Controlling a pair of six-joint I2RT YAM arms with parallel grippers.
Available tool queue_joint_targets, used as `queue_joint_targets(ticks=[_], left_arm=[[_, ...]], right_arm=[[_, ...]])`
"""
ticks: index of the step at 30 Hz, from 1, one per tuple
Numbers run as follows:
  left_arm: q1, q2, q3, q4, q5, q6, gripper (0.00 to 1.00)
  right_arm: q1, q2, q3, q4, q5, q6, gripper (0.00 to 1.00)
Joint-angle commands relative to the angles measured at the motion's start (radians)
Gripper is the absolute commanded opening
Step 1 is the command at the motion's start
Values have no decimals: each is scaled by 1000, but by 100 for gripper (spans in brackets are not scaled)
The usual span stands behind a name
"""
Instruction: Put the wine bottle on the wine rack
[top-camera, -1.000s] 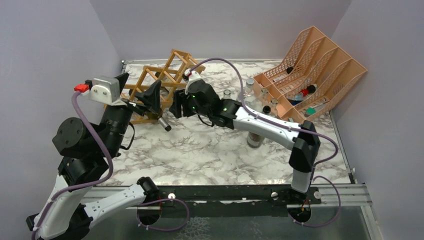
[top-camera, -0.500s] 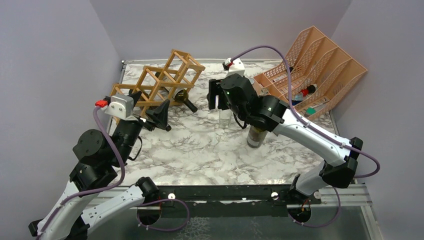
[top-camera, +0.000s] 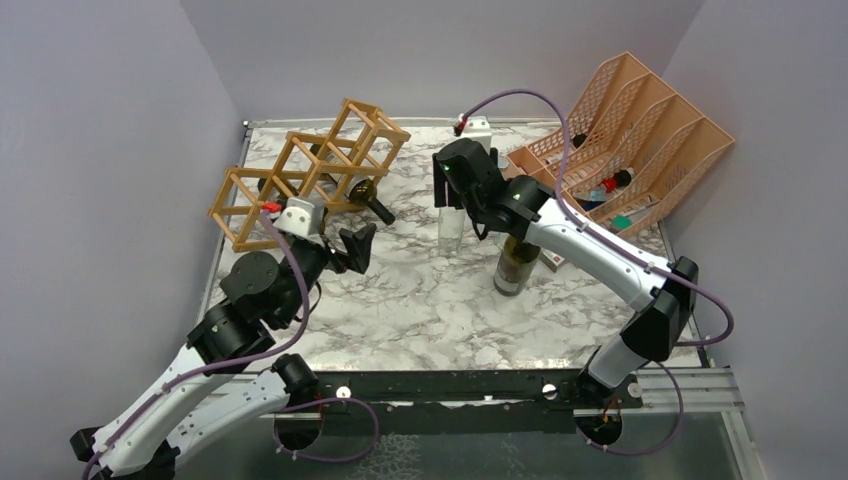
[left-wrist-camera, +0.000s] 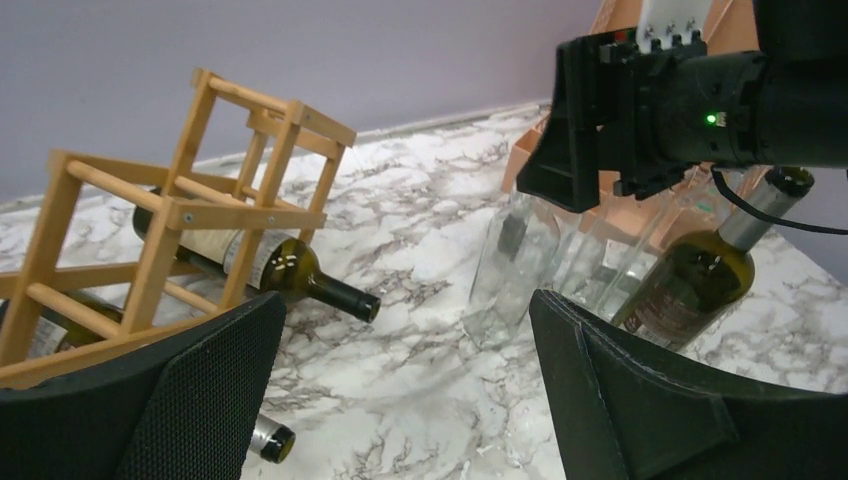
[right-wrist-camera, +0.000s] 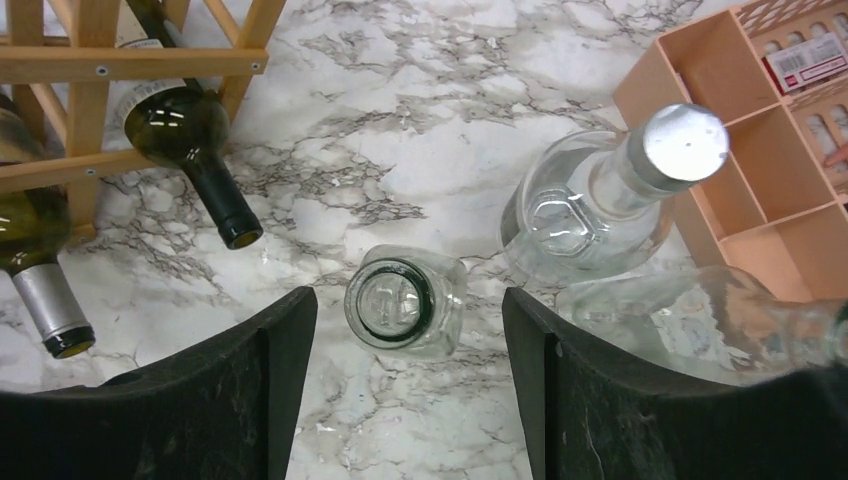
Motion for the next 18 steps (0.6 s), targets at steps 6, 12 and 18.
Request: queue_joint_targets(ticks=[6, 12, 18], left_arm=[[-4, 32, -56, 36, 53, -147, 99], [-4, 30, -95, 59, 60, -204, 99], [-4, 42, -159, 135, 118, -236, 99]], right_arm=[[-19, 79, -41, 122, -33, -32, 61], [-21, 74, -84, 213, 35, -131, 34], [-21, 31, -131, 290, 6, -252, 13]])
